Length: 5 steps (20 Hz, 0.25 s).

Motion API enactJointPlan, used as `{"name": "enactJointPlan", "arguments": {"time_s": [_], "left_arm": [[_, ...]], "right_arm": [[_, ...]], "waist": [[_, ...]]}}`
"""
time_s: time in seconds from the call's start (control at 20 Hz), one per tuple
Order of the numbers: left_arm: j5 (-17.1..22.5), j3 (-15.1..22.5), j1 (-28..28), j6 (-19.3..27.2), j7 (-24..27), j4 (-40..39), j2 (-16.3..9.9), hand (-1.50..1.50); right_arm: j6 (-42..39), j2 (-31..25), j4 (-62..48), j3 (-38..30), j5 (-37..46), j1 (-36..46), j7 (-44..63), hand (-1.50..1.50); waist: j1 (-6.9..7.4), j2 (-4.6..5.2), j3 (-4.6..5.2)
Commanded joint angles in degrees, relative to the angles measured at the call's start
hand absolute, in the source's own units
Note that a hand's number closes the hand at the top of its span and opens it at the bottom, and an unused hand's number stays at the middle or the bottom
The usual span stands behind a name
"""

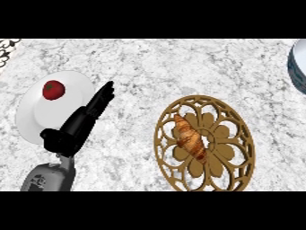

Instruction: Pick the bell pepper from the placemat and place it in the bowl

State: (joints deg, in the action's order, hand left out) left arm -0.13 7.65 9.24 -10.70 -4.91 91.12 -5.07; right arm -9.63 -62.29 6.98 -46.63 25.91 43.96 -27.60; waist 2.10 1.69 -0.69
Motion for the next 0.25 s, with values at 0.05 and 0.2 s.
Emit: {"name": "enactJointPlan", "arguments": {"time_s": [0.05,0.2], "left_arm": [[-0.52,0.41,-1.08,0.44,1.24,-0.59,0.62,0.00],[-0.23,0.25,-2.08,-0.04,0.68,0.46,-0.09,0.00]], "right_arm": [[-5.54,-3.24,-1.07,-2.16,-2.04,-4.60,-2.37,-1.50],[-8.24,-3.71,-1.06,-2.41,-2.32,-7.25,-4.84,-1.50]], "waist": [[-0.25,0.21,-0.19],[-0.01,0.04,-0.31]]}}
